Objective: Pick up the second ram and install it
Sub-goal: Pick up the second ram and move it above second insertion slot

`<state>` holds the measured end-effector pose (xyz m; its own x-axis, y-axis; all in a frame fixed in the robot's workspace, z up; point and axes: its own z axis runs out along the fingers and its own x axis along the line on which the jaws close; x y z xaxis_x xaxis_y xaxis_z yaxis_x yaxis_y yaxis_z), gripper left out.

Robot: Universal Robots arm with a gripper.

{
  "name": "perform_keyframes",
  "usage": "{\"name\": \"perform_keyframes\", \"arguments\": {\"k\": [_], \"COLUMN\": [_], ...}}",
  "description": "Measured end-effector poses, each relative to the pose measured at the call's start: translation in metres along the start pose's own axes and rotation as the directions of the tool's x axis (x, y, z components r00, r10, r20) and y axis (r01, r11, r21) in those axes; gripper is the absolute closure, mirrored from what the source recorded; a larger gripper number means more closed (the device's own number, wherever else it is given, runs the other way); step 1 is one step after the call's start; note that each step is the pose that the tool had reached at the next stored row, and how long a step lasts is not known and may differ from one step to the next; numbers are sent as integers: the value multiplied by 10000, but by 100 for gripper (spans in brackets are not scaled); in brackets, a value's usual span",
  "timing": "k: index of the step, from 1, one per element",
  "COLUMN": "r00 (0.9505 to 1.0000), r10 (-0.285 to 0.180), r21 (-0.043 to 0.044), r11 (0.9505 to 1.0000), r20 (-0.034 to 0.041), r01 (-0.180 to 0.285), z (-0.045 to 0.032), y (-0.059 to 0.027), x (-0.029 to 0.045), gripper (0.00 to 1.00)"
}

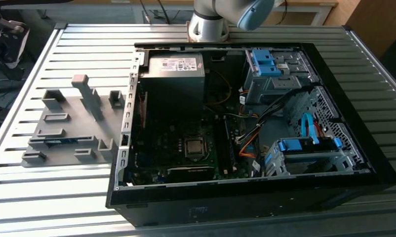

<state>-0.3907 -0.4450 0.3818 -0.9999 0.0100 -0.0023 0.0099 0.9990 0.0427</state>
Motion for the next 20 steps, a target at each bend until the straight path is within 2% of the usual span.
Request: {"name": "perform_keyframes", "arguments": {"k": [4,8,14,20], "r00": [9980,9923,9797,9640], "r10": [-636,-1236,-2003,-2656], "r21": [3,52,175,216], "r11": [9980,9923,9795,9638], "r20": [-27,-59,-112,-151], "r01": [636,1236,2005,2659], "z": [0,0,5,9], "y": [0,0,0,-1], "x": [0,-1,0,0], "gripper": [89,89,89,89]}}
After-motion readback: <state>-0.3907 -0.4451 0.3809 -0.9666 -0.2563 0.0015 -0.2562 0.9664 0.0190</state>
